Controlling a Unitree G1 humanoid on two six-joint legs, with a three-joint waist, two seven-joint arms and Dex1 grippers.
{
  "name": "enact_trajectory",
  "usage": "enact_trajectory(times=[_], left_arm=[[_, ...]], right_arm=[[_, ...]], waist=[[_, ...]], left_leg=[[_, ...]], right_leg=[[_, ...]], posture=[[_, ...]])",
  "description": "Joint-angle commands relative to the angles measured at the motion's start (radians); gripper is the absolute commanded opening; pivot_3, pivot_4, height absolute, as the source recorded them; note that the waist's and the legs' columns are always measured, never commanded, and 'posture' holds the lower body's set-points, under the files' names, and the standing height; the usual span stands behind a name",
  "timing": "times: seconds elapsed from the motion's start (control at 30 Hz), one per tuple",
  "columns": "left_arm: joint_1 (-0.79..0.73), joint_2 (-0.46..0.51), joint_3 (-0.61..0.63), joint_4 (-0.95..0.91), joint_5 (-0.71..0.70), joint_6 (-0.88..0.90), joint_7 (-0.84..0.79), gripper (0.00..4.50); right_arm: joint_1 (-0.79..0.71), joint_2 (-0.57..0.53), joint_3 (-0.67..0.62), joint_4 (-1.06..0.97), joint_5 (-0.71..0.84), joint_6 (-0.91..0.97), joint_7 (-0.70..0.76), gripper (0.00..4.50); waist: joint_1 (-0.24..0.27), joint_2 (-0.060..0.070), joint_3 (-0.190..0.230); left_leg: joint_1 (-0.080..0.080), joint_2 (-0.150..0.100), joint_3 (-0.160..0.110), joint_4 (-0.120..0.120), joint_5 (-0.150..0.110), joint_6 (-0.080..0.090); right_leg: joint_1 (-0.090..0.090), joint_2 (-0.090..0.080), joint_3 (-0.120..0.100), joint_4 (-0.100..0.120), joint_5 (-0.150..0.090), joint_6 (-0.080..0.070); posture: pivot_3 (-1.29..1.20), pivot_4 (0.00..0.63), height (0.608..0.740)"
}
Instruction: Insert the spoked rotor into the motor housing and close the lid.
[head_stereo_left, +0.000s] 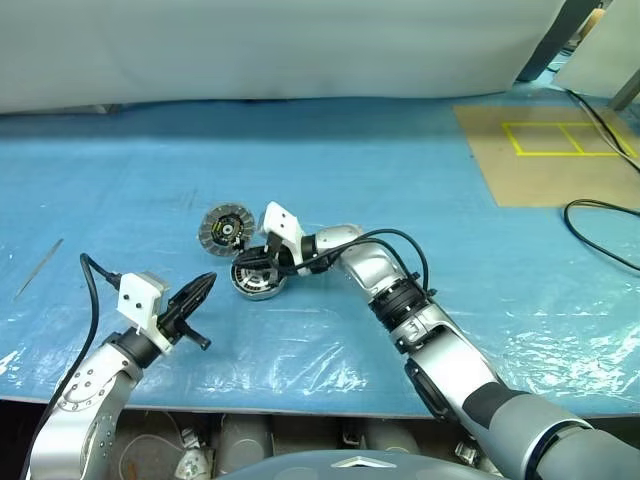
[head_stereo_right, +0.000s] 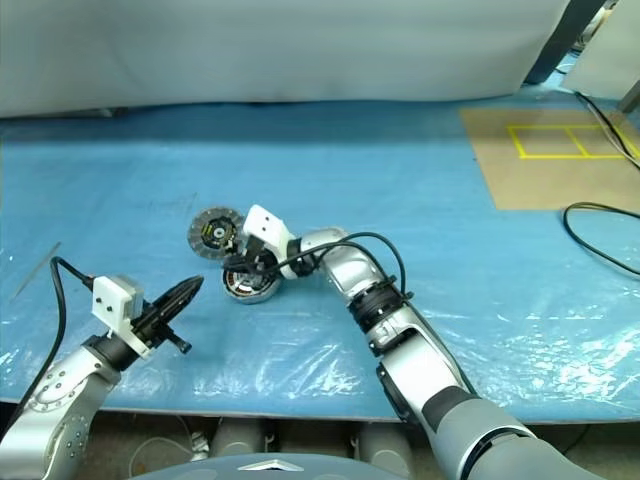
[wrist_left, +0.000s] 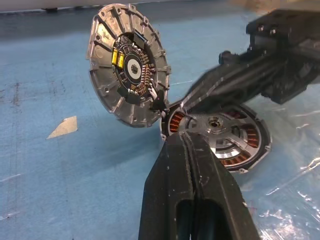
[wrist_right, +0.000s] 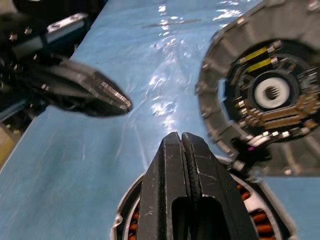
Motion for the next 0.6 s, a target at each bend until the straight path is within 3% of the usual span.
enact_trajectory(times=[0.03,0.23,0.47,0.6], left_arm=[[-0.006,0.011,0.015,-0.001,-0.001,-0.028,-0.014,0.01],[-0.016,0.009,0.027,0.018,-0.001,-0.045,-0.019,0.01],[-0.023,-0.009,0.123,0.069,-0.052,-0.085,-0.004,0.01],[-0.055,0.006,0.164,0.148,-0.05,-0.11,-0.014,0.01]], right_arm=[[-0.01,-0.016,0.038,0.039,-0.063,-0.049,-0.018,0.0],[0.023,-0.062,0.126,0.074,-0.154,-0.072,0.013,0.0],[0.018,-0.016,-0.036,-0.036,0.018,-0.06,0.039,0.0],[0.049,-0.074,-0.061,-0.141,0.068,-0.037,0.109,0.0]], waist=[[0.001,0.0,0.0],[0.0,0.0,0.0],[0.001,0.0,0.0],[0.004,0.0,0.0]], left_leg=[[0.0,0.0,0.0,0.0,0.0,0.0],[0.003,0.0,0.0,-0.001,0.0,0.0],[0.005,0.001,0.0,0.0,-0.001,0.001],[0.002,0.0,0.0,0.001,-0.001,0.001]], right_leg=[[0.0,0.0,0.0,0.0,0.0,0.0],[0.002,0.0,-0.001,0.0,0.0,-0.001],[0.004,0.0,0.0,0.0,-0.001,-0.001],[0.002,0.0,-0.001,0.0,0.0,-0.001]], posture=[[0.0,0.15,0.74],[0.0,0.15,0.74],[0.0,0.15,0.74],[0.0,0.15,0.74]])
